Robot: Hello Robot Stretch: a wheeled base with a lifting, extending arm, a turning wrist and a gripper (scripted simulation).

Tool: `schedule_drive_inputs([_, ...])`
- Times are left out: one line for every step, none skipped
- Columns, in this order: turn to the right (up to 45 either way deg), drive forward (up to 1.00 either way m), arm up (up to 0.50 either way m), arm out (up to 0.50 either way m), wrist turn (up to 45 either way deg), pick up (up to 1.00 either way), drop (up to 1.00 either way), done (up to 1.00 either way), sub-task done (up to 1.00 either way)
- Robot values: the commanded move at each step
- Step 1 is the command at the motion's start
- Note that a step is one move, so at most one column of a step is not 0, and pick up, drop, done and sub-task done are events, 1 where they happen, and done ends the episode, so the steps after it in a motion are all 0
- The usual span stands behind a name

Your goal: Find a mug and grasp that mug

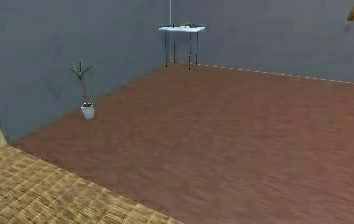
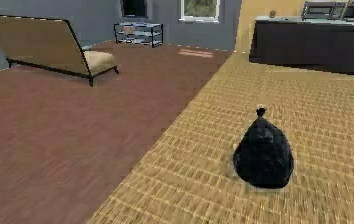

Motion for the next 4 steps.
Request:
schedule_drive_inputs([45.0, 0.0, 0.0, 0.0, 0.0, 0.0, 0.0, 0.0, 0.0])
schedule_drive_inputs([24.0, 0.0, 0.0, 0.0, 0.0, 0.0, 0.0, 0.0, 0.0])
schedule_drive_inputs([0.0, 0.3, 0.0, 0.0, 0.0, 0.0, 0.0, 0.0, 0.0])
schedule_drive_inputs([-45.0, 0.0, 0.0, 0.0, 0.0, 0.0, 0.0, 0.0, 0.0])
